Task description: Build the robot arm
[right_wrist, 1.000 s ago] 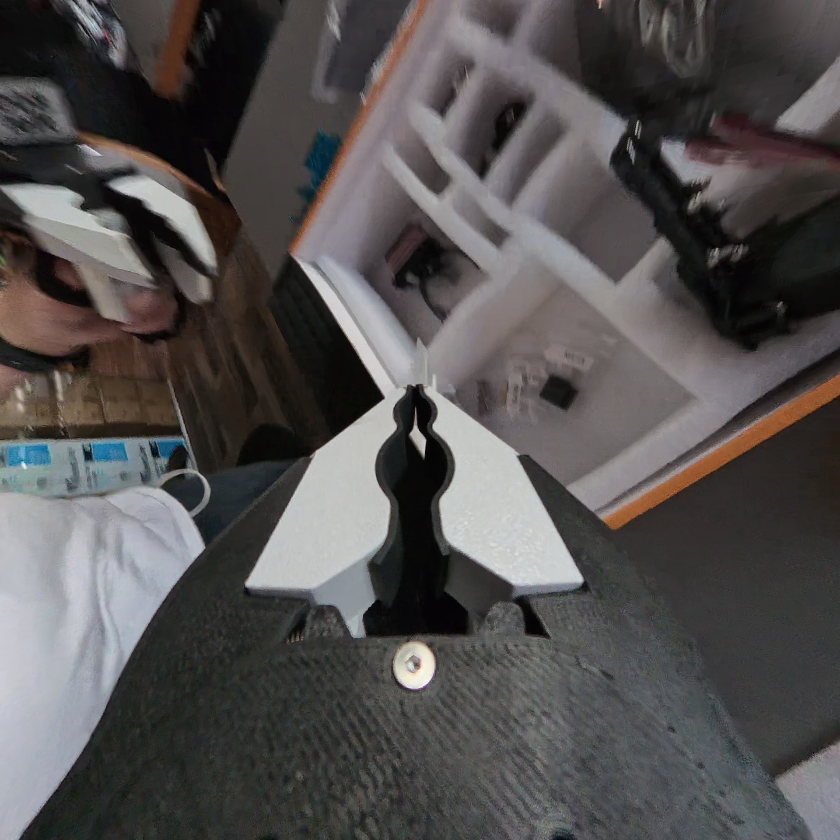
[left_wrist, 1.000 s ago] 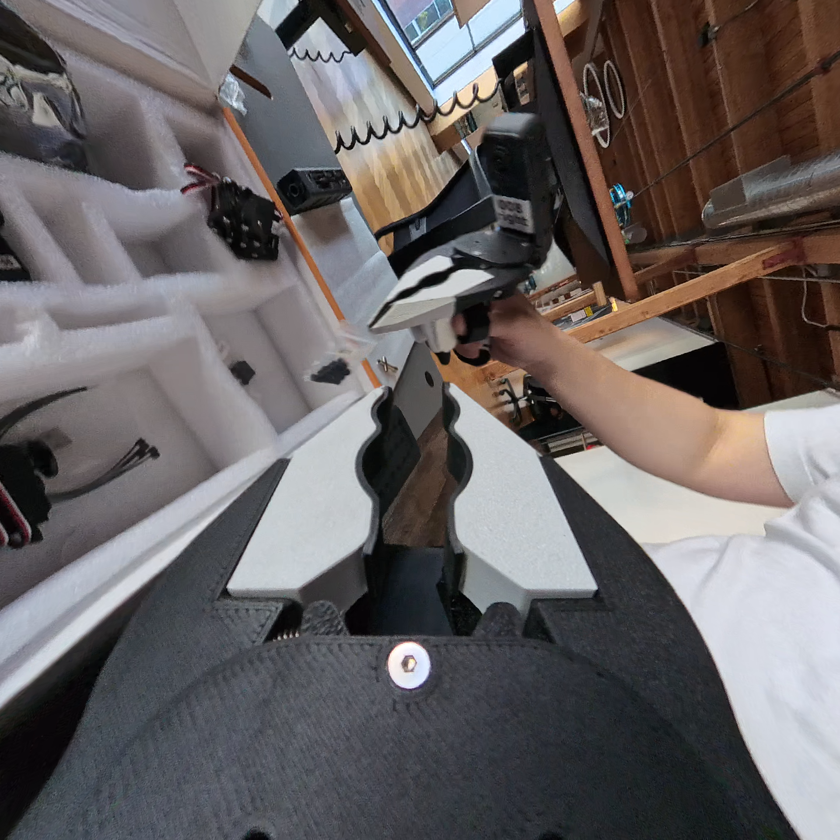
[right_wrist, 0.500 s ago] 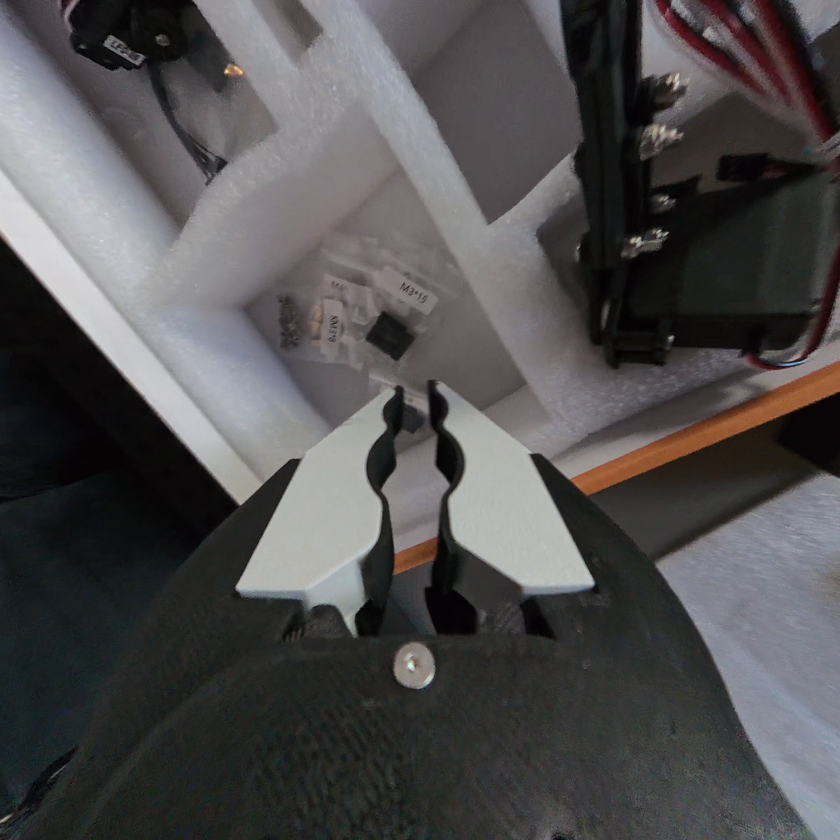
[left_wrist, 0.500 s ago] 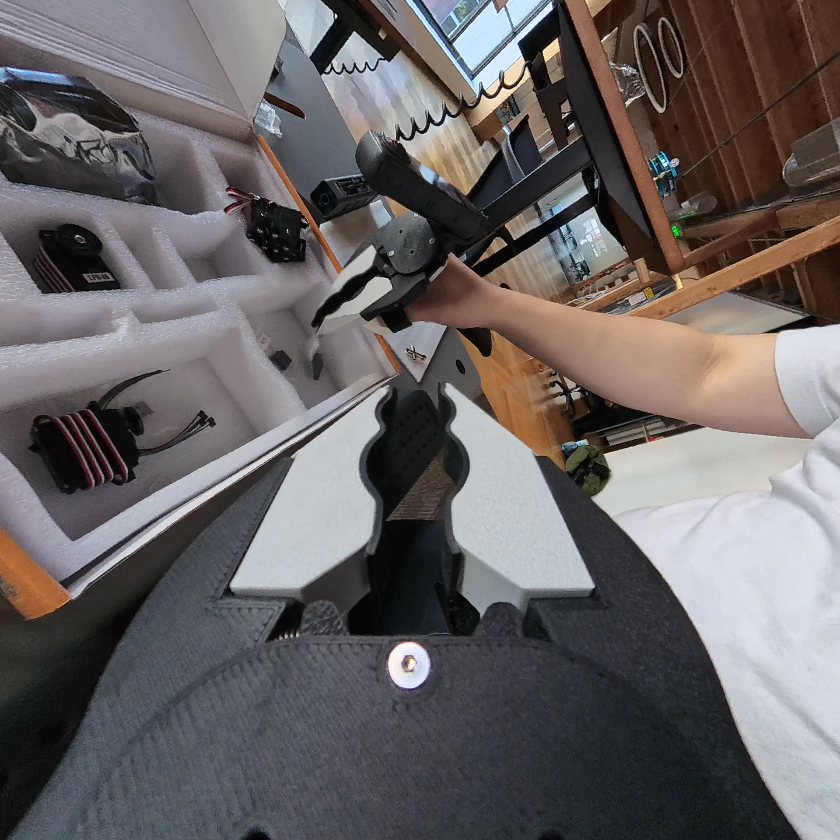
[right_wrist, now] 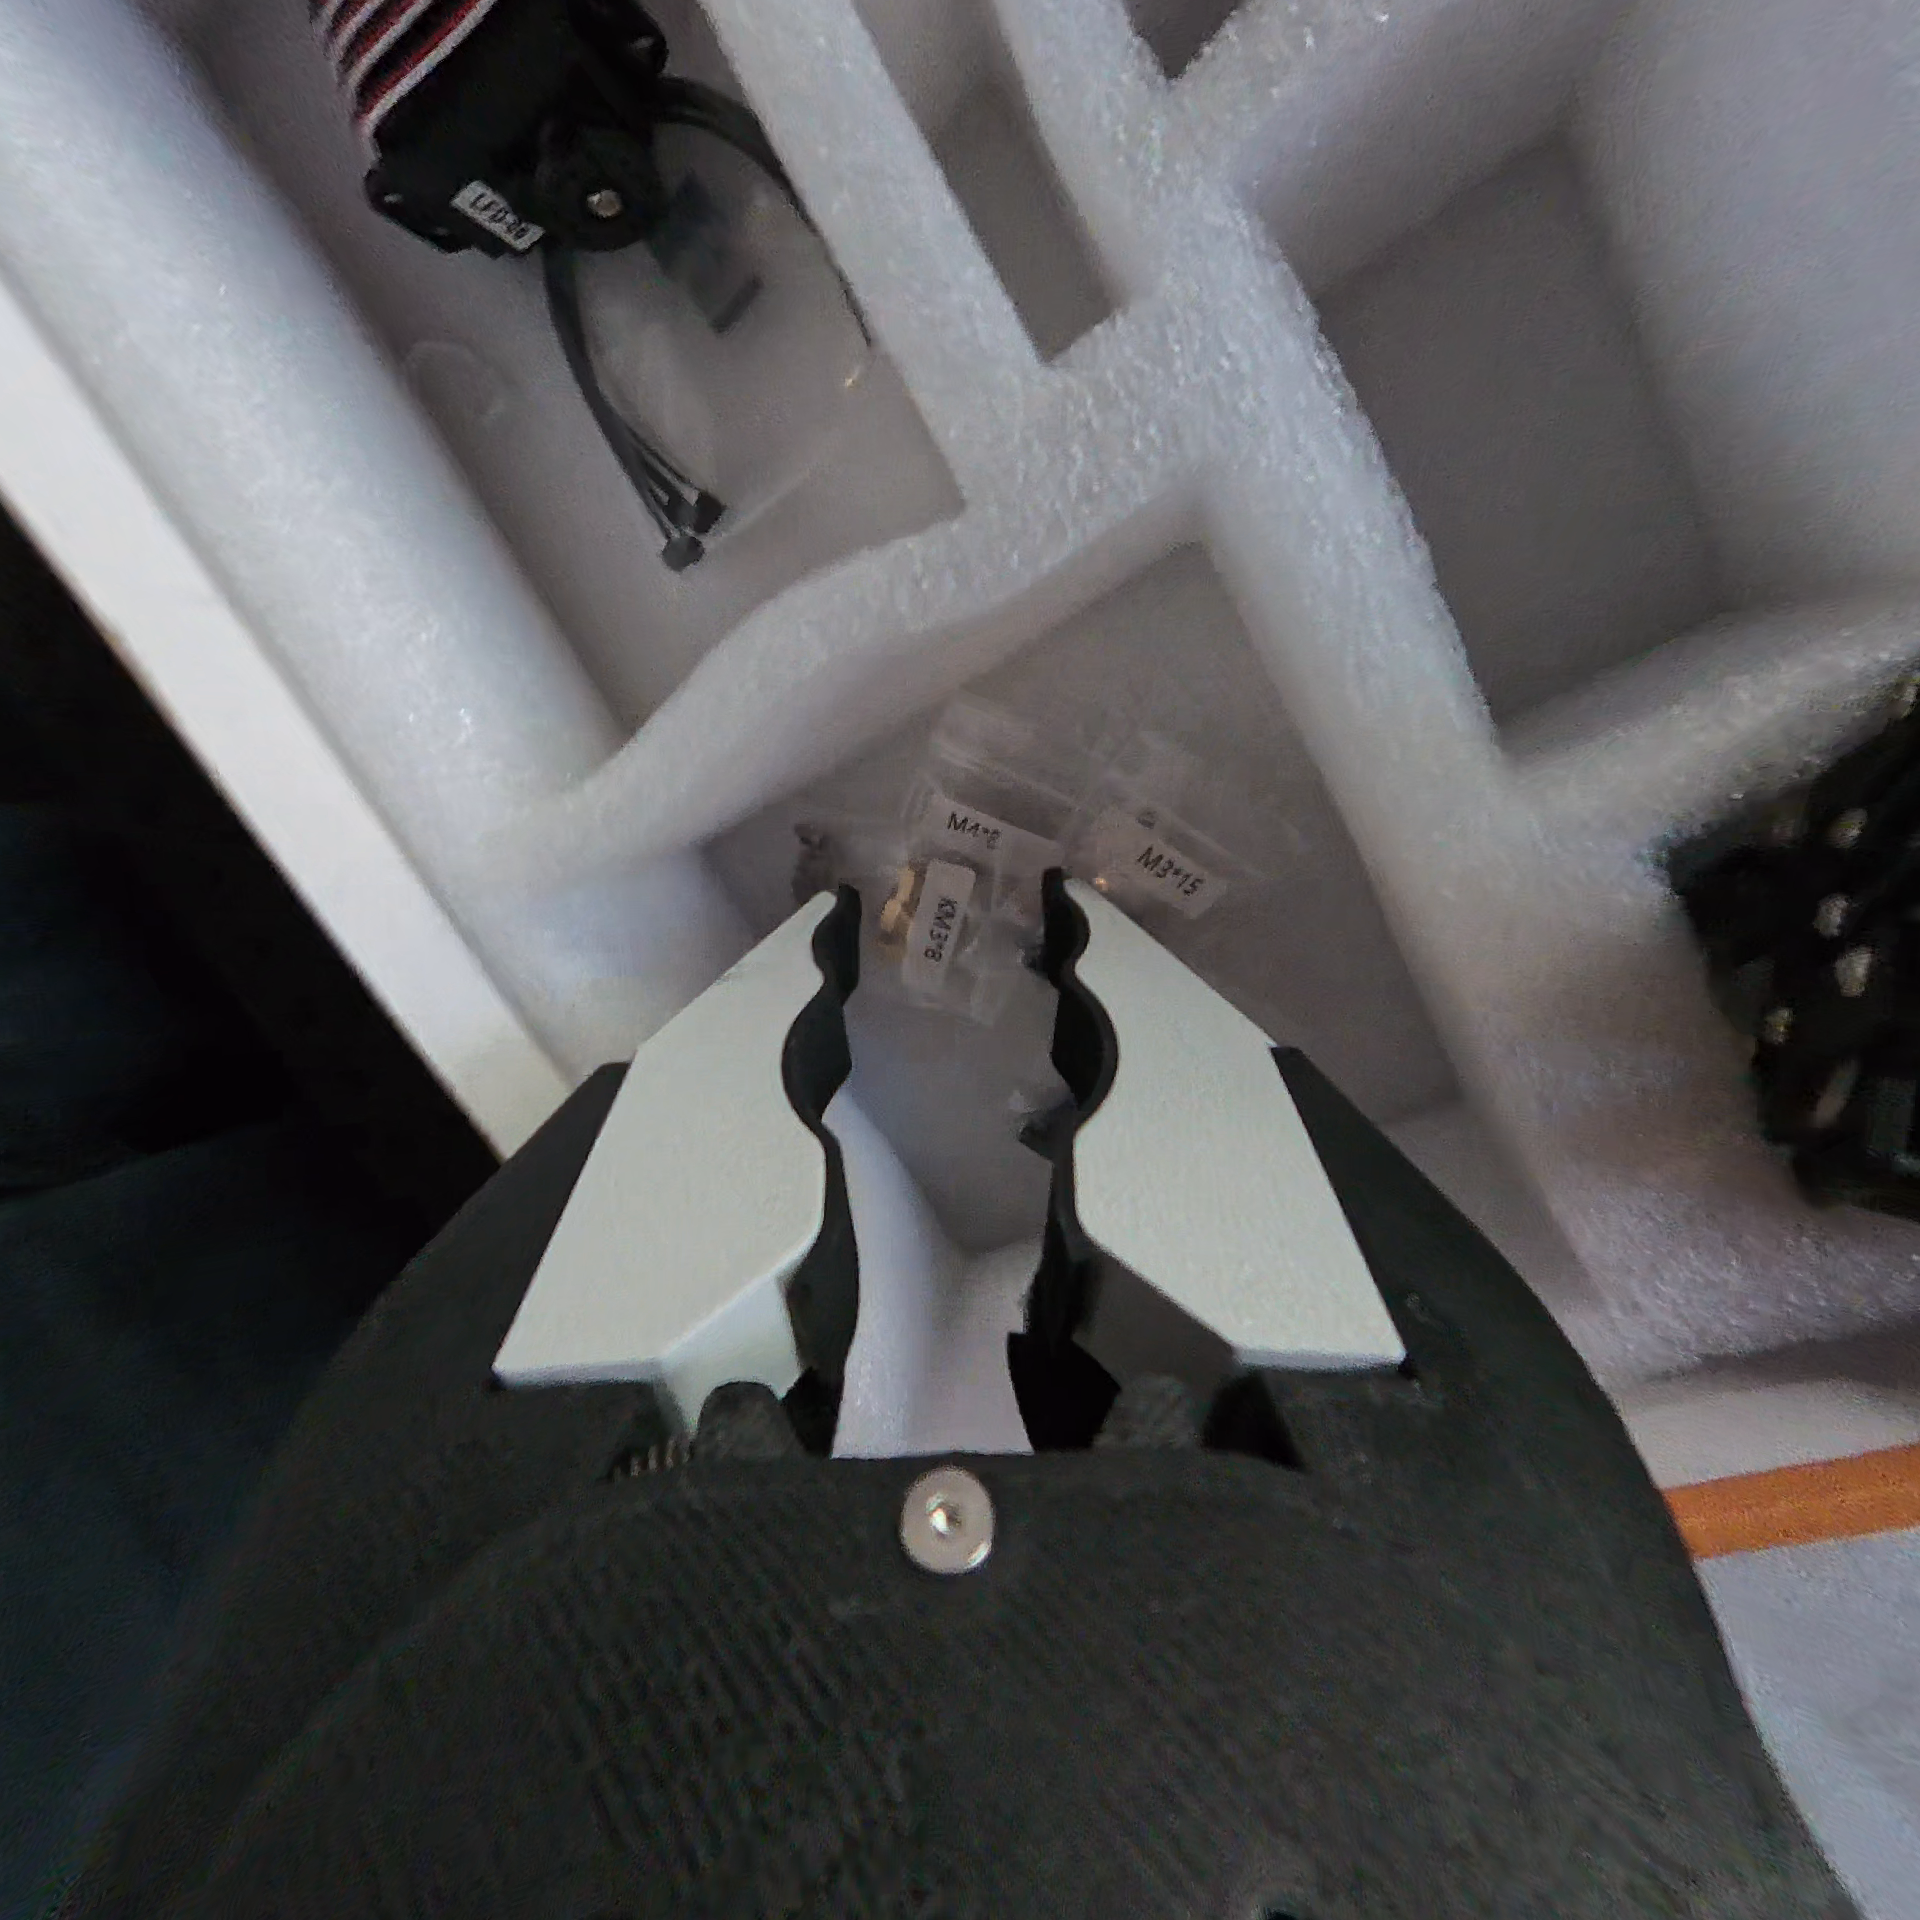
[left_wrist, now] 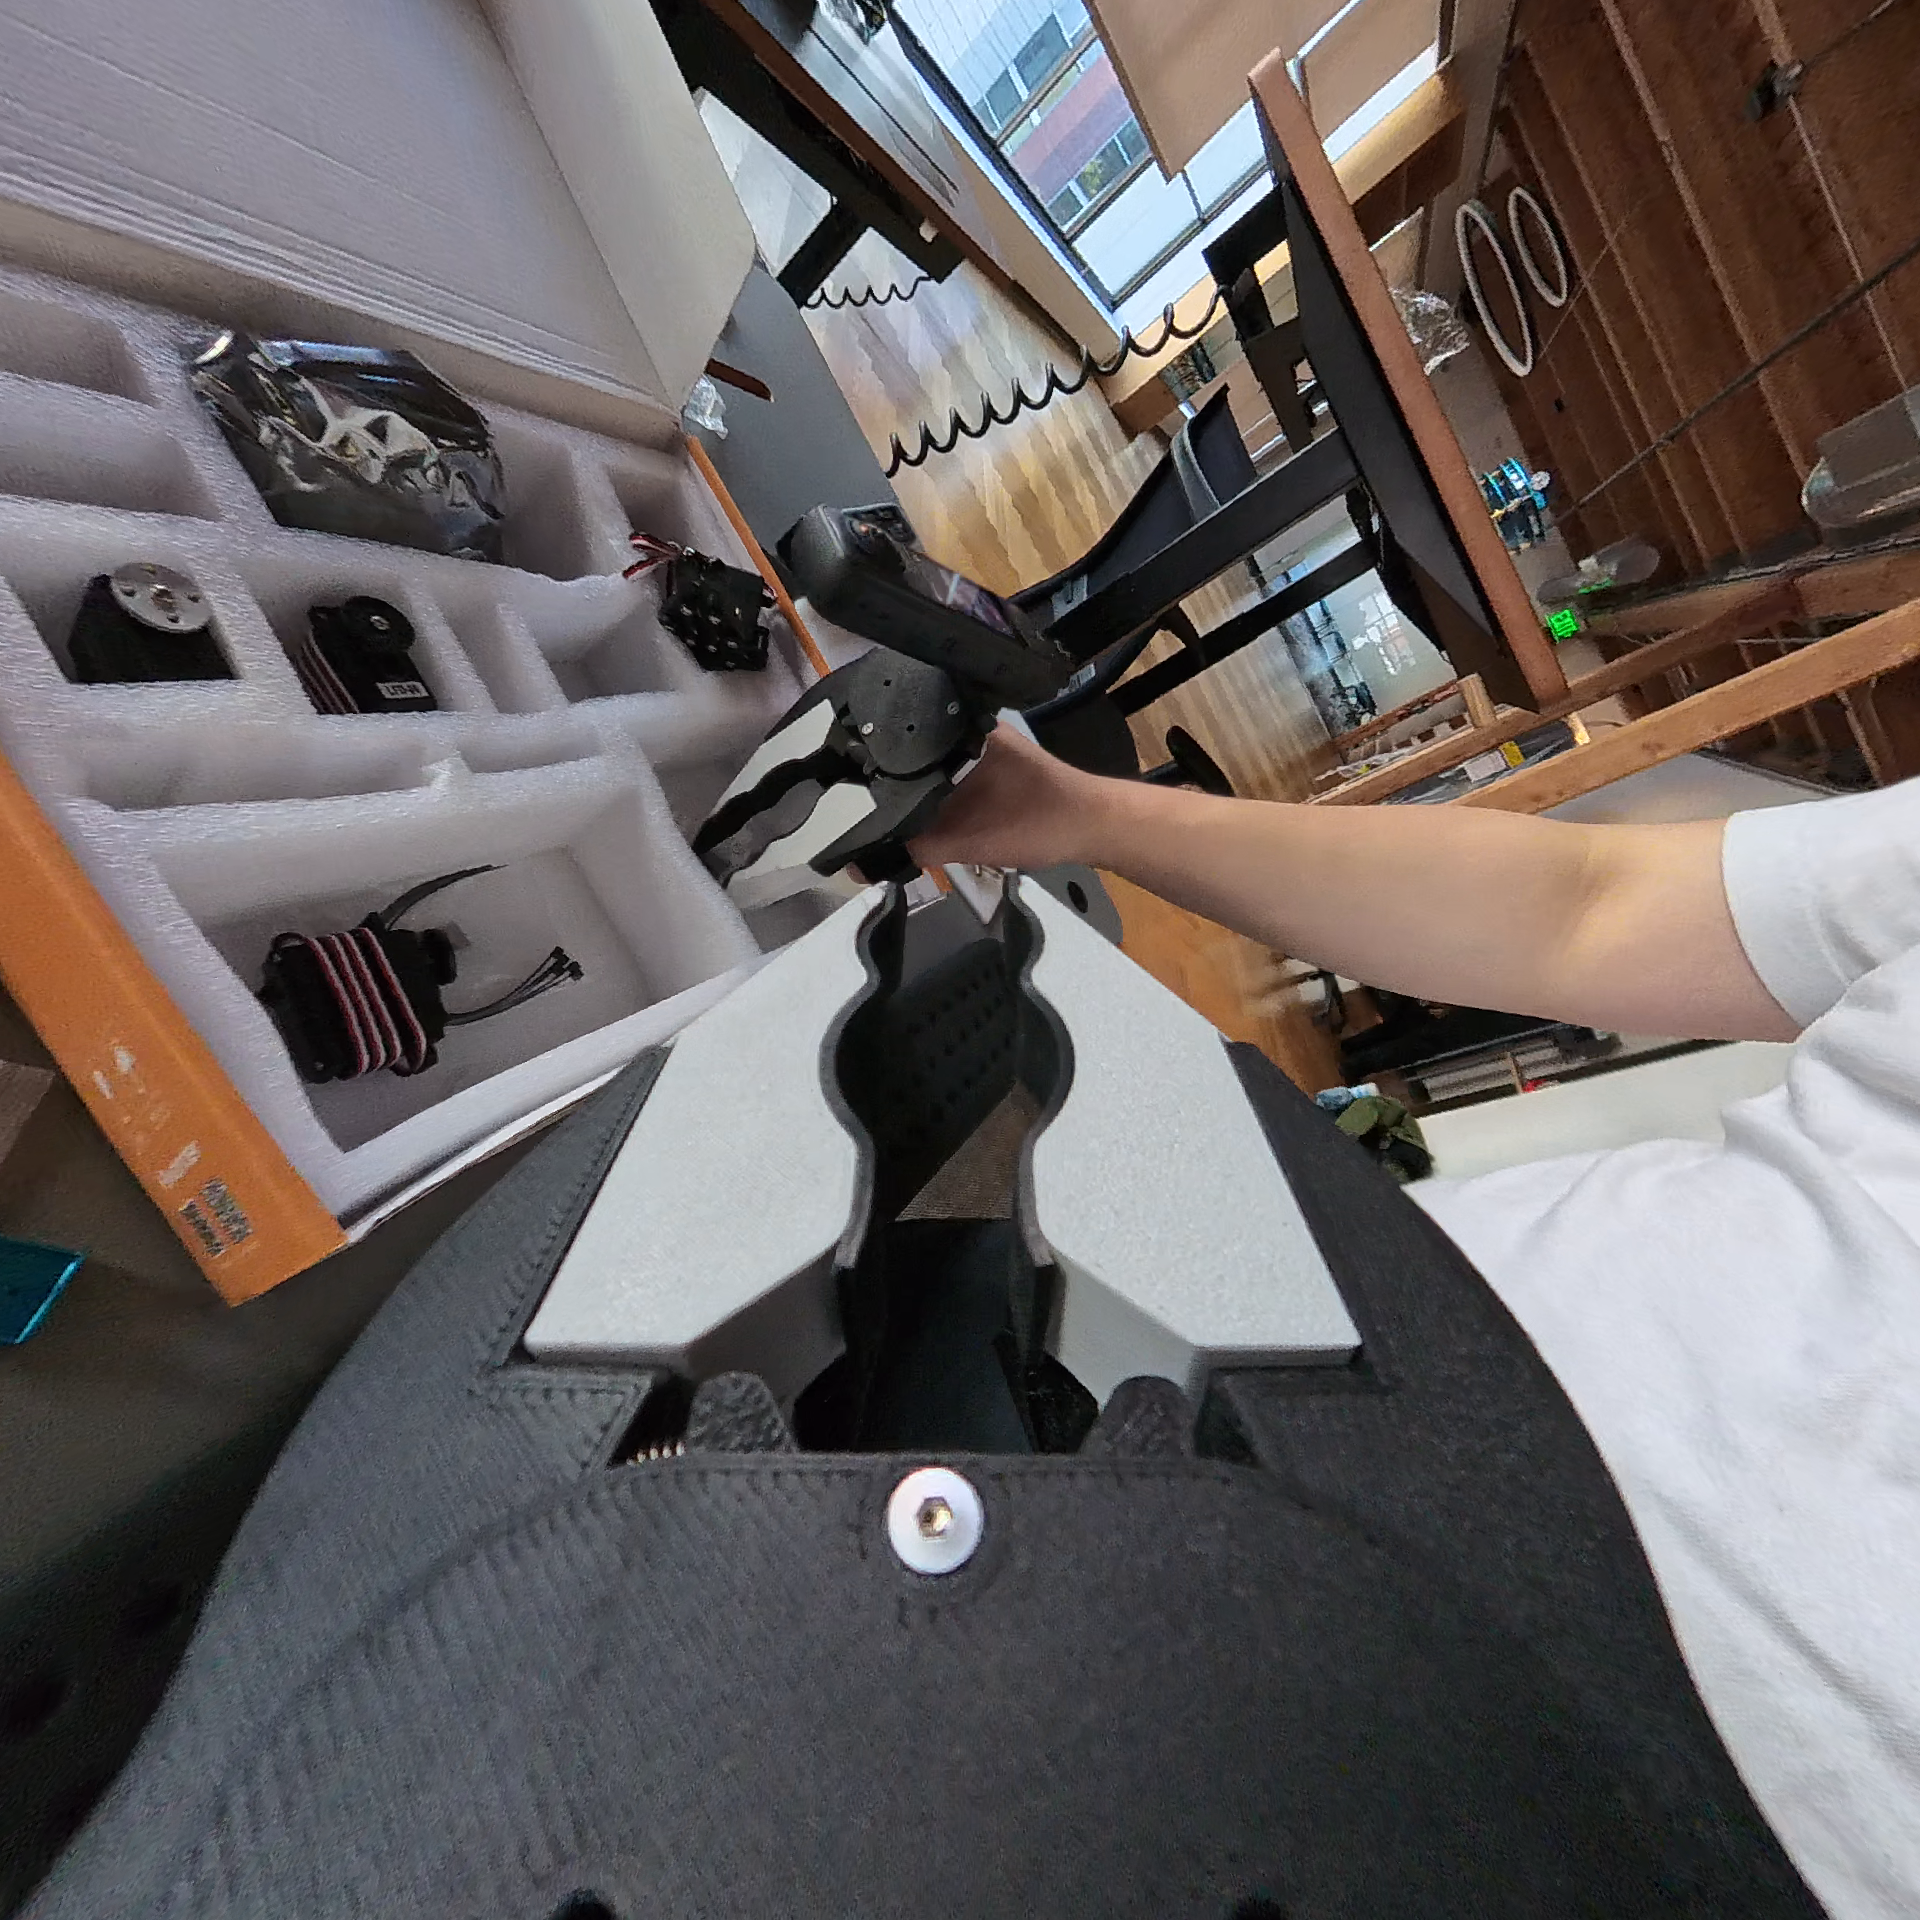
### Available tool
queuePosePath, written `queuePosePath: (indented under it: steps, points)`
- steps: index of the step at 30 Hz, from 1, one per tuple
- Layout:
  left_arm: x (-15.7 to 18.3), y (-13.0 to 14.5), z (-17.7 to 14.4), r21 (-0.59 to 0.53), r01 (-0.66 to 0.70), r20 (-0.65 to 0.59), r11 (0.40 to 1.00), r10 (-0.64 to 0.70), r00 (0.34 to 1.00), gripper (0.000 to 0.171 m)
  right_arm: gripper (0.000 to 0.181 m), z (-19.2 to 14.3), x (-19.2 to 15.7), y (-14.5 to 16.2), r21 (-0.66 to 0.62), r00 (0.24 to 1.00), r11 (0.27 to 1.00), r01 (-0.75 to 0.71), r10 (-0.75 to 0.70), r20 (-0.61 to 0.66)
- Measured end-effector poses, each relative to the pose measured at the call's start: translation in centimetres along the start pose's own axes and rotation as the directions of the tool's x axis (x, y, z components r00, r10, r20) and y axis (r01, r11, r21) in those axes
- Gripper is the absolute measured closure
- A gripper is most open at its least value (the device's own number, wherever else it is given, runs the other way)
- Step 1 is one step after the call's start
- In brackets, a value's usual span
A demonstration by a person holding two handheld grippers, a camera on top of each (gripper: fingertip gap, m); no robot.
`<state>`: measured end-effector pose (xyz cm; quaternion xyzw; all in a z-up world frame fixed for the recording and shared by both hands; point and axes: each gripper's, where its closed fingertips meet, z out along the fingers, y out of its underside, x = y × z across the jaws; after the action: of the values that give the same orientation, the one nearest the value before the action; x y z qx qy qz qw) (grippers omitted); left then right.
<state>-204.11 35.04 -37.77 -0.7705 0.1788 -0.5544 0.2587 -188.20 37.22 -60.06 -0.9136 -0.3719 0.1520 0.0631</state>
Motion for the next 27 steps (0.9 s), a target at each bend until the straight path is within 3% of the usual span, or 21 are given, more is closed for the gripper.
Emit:
queuePosePath:
  steps: [7,9,14,18,21,24,27]
  points:
    - [-0.6,-0.2,-1.1,0.030,0.016,0.017,0.999,-0.016,1.000,0.155,0.158,1.6,0.3,0.7,-0.082,1.000,0.997,-0.014,0.012,-0.025]
    - [-0.6,-0.3,-1.2,0.035,0.023,0.014,0.999,-0.024,1.000,0.155,0.179,0.9,0.6,1.0,-0.106,0.999,0.993,-0.041,0.038,-0.025]
    - [-0.8,-0.3,-1.1,0.029,0.018,0.016,0.999,-0.018,1.000,0.155,0.180,-2.2,2.7,2.2,-0.111,0.993,0.990,-0.087,0.077,-0.089]
    - [-0.9,-0.2,-0.6,0.026,0.032,0.004,0.999,-0.032,0.999,0.155,0.179,-3.4,3.9,3.2,-0.141,0.989,0.983,-0.121,0.106,-0.105]
    - [-0.9,-0.2,-0.2,0.018,0.035,-0.004,0.999,-0.035,0.999,0.155,0.167,-3.4,4.2,3.5,-0.165,0.988,0.976,-0.142,0.129,-0.088]
    - [-0.8,-0.4,0.0,0.009,0.028,-0.005,1.000,-0.028,1.000,0.155,0.160,-3.9,4.9,1.7,-0.073,0.985,0.991,-0.116,0.105,-0.135]
    - [-0.8,-0.3,0.1,0.001,0.026,-0.003,1.000,-0.026,1.000,0.155,0.150,-3.7,3.0,-1.1,0.053,0.996,0.999,0.004,0.001,-0.092]
